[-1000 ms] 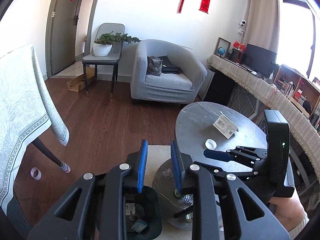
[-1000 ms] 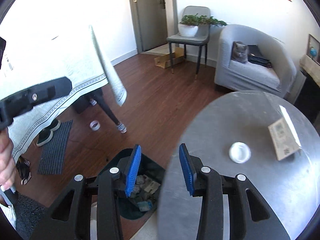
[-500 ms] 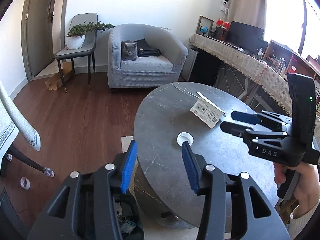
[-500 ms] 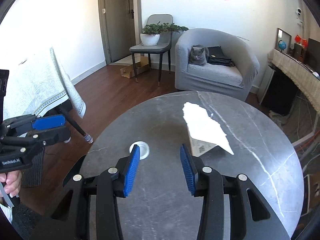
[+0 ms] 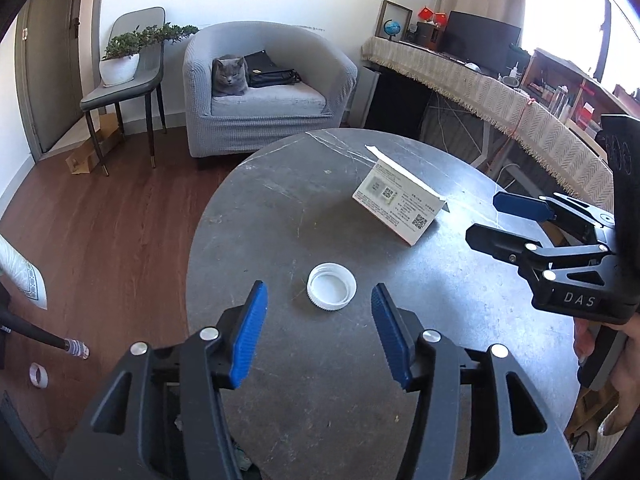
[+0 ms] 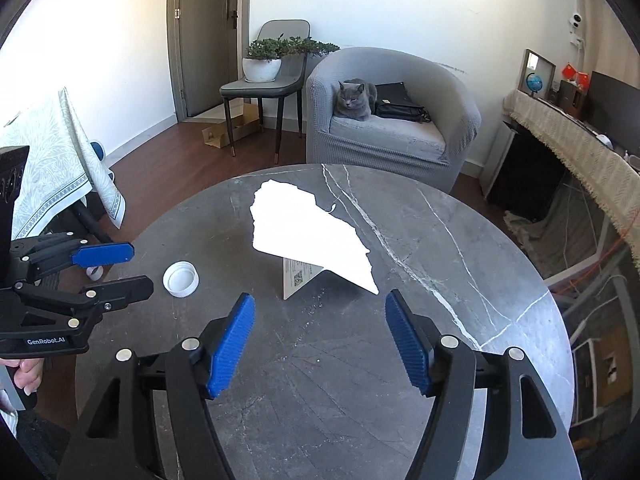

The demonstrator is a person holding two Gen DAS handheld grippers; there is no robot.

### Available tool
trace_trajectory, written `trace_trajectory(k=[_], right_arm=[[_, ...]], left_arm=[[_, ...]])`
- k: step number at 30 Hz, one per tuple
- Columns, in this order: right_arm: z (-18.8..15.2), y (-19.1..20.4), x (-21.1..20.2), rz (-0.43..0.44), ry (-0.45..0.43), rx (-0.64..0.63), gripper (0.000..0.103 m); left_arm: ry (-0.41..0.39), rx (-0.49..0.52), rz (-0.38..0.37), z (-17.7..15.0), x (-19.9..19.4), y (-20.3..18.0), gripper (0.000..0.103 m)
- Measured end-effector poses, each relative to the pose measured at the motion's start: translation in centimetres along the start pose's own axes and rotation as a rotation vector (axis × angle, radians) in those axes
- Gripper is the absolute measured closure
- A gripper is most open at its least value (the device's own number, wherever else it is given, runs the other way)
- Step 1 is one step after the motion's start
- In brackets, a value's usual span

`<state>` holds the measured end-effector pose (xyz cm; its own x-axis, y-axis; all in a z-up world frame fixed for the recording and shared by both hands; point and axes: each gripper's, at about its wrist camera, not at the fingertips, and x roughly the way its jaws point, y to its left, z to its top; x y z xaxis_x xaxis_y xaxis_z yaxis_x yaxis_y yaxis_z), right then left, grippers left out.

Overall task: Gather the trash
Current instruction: 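Move both tools back over the table toward bottle cap and paper, then grasp white bottle cap with left tool while right tool grasps white paper sheet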

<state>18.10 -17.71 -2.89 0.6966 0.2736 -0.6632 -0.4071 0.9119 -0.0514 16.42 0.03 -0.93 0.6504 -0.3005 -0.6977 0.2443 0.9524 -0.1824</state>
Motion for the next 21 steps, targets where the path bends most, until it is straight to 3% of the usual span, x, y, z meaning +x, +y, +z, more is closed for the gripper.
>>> trace_trajectory(k=[16,17,21], right_arm=[[1.1,-1.1,4.0,0.048,0.087,-0.057,0.034],[1.2,-0.9,4.4,0.059,0.093,-0.066,0.034],[2.0,-0.2,5.2,0.054,0.093,-0.091,0.034]], left_arm=[[0.053,-0.026,0.02,1.0,3.6,-0.8,0.048],[0.051,-0.029,0.021,1.1,3.7,-0.9,0.049],[0.054,-0.01,0.046,1.2,4.0,-1.2,0.07]])
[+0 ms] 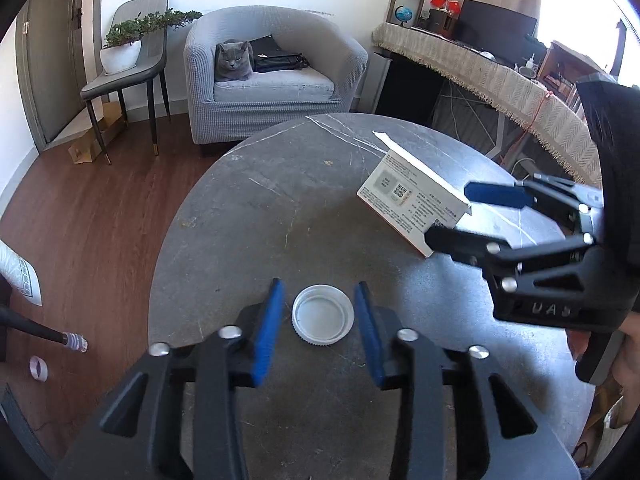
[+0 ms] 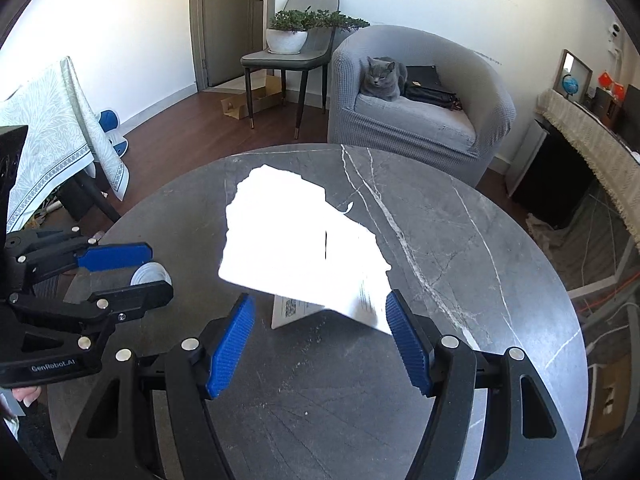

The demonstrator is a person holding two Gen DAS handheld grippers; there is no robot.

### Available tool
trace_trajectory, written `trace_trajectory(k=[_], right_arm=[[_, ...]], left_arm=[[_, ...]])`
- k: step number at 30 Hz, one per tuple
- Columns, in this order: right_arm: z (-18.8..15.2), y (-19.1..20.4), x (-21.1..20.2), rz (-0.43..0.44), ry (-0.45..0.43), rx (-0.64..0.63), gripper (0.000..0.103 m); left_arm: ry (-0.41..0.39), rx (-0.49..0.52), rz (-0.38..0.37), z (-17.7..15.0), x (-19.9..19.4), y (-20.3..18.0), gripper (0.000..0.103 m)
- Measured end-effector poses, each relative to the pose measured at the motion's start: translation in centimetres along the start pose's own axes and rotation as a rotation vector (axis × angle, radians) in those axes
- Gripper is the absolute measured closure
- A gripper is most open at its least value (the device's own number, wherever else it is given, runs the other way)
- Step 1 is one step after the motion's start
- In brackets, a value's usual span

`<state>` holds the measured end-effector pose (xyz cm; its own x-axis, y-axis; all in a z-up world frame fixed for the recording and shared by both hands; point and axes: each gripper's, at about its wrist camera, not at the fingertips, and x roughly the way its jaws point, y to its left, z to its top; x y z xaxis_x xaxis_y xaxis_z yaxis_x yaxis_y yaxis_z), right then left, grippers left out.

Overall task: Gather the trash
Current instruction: 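Grasp white bottle cap with left tool while right tool grasps white paper sheet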

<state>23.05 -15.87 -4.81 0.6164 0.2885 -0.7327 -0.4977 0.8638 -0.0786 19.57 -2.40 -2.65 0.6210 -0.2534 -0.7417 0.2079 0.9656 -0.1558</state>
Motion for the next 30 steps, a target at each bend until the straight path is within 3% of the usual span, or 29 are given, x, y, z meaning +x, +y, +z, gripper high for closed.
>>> trace_trajectory(k=[9,21,26,30], right_arm=[[1.9,0.9,1.7,-0.033,0.012,-0.043,0.034],[1.6,-0.3,3.0,-0.015,0.034,0.095,0.039],[1.8,0.1,2.8,-0.016,0.037,0.112,0.048],[1.7,0.5,2.3,-0.02,0.027,0.135,0.065]], left_arm=[[-0.018,-0.041,-0.026,0.2,-0.9,0.9,0.071],[-0.026,-0.024,-0.059,0.1,-2.4,1.7,0.07],[-0.033,-0.019,-0.071,-0.1,-3.4,2.1,0.07],[-0.038,-0.024,-0.086,-0.4,-4.3,2.6,0.07]])
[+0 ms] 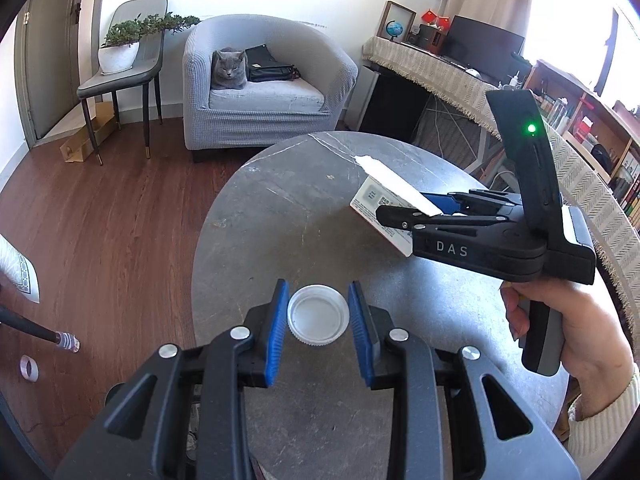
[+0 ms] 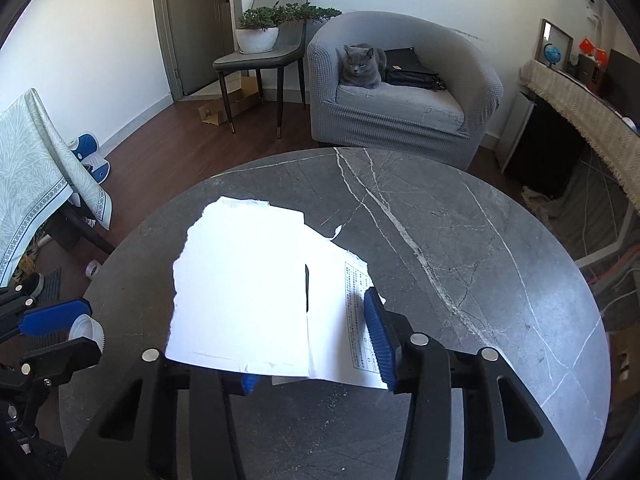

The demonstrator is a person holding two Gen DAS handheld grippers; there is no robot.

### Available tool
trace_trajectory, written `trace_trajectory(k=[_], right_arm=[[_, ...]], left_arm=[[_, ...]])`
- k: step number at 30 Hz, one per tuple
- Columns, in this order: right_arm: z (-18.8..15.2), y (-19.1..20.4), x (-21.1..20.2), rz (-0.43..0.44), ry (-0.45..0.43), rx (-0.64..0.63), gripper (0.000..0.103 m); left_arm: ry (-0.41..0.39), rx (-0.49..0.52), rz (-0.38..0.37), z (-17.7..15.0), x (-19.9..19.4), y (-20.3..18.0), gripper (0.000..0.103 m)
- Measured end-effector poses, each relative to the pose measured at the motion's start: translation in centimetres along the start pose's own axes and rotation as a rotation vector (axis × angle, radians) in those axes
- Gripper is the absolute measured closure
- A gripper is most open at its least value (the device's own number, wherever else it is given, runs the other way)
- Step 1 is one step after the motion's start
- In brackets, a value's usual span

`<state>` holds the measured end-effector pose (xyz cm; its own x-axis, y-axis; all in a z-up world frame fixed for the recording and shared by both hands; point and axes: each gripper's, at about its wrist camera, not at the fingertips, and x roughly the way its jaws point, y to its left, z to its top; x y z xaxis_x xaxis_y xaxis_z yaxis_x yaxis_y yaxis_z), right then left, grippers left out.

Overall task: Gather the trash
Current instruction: 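Grasp white bottle cap with left tool while right tool grasps white paper sheet, then carry bottle cap with left tool while right tool carries paper sheet to bin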

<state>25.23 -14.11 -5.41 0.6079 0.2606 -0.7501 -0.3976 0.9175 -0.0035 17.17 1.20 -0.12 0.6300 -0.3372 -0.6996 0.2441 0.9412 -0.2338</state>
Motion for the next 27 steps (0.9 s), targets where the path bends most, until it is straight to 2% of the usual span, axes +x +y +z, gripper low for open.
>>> trace_trajectory(k=[6,10,18,27], right_arm=[[-1.0,1.1,-1.2,0.0,-0.028,0.022,0.083],[-1.5,1.4,-2.4,0.0,-0.065,0.057,0.092],[-2.5,2.6,-5.4,0.09,-0.111,0.09,0.093],[-3.3,6.1,-7.5,0.213,-0.138,0.089,0.093]], left_arm=[[-0.021,-0.01,-0.005,-0.2,-1.7,0.7,0.07],[-0.041,-0.015,-0.015,-0.5,-3.1,1.0,0.07],[-0.06,-0.031,-0.024,-1.6,-5.3,1.2,0.07],[-0.041,-0.039,0.039,-4.5,-7.2,2.7,0.07]])
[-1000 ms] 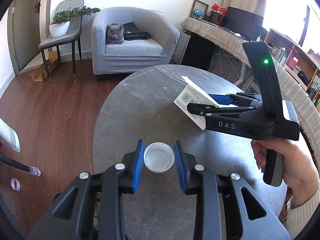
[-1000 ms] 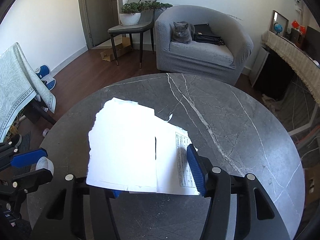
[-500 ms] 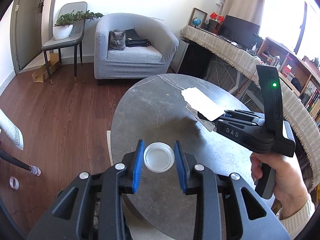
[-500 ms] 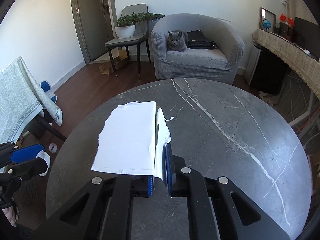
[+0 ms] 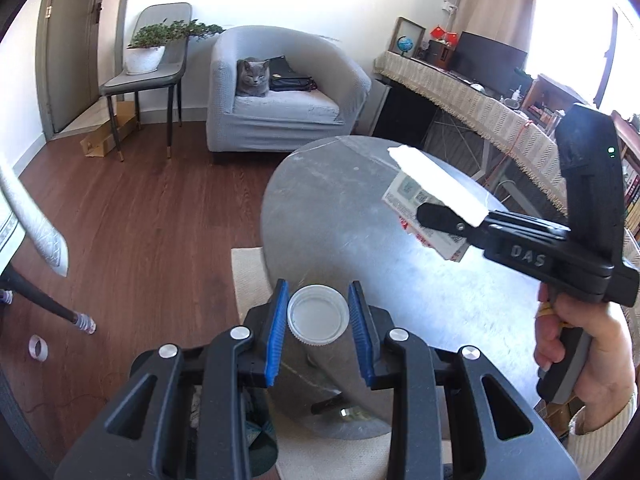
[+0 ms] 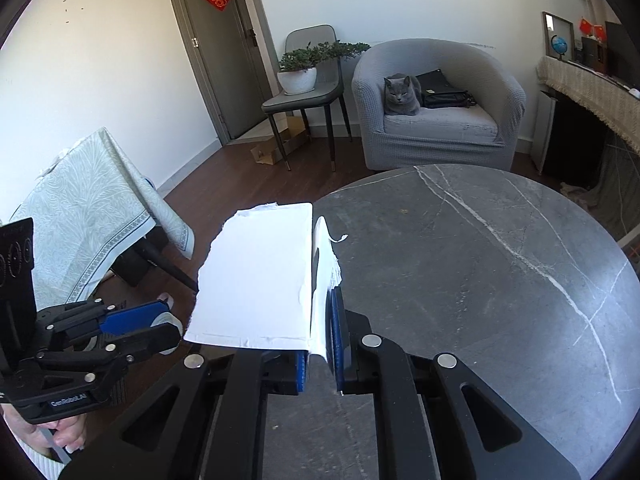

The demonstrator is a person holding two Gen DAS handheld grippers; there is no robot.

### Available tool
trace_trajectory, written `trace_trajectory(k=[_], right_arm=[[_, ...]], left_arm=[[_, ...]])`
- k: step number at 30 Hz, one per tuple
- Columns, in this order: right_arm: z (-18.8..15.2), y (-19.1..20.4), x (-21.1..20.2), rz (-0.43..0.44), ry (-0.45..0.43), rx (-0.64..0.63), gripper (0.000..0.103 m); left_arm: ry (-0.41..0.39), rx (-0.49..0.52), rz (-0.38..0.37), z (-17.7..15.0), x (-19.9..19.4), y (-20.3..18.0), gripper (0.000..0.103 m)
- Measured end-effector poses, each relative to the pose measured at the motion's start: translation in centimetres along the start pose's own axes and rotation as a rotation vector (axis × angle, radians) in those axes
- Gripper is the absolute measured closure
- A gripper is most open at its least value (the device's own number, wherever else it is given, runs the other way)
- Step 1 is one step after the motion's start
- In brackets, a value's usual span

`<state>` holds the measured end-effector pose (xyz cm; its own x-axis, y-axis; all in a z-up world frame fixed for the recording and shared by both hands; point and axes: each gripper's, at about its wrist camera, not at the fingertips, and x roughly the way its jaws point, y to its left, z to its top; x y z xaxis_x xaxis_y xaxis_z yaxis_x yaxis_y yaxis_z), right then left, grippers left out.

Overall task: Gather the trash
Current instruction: 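Carry bottle cap with left tool while right tool carries paper sheet to bin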

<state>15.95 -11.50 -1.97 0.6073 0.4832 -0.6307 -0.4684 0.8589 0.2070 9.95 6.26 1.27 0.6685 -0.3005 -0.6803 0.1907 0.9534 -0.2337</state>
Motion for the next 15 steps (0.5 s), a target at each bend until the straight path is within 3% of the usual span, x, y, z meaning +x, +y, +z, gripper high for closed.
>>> trace_trajectory(k=[9,15], right_arm=[[-0.7,3.8,1.0,0.105,0.029,-0.024,0.093],[-0.6,5.7,1.8,0.159,0.04,-0.04,0.093]], left_arm=[[0.002,-0.052,0.077,-2.0,-1.7,4.3,0.07],[0.049,-0.062,0.118,-3.7,-1.1,6.7,0.07]])
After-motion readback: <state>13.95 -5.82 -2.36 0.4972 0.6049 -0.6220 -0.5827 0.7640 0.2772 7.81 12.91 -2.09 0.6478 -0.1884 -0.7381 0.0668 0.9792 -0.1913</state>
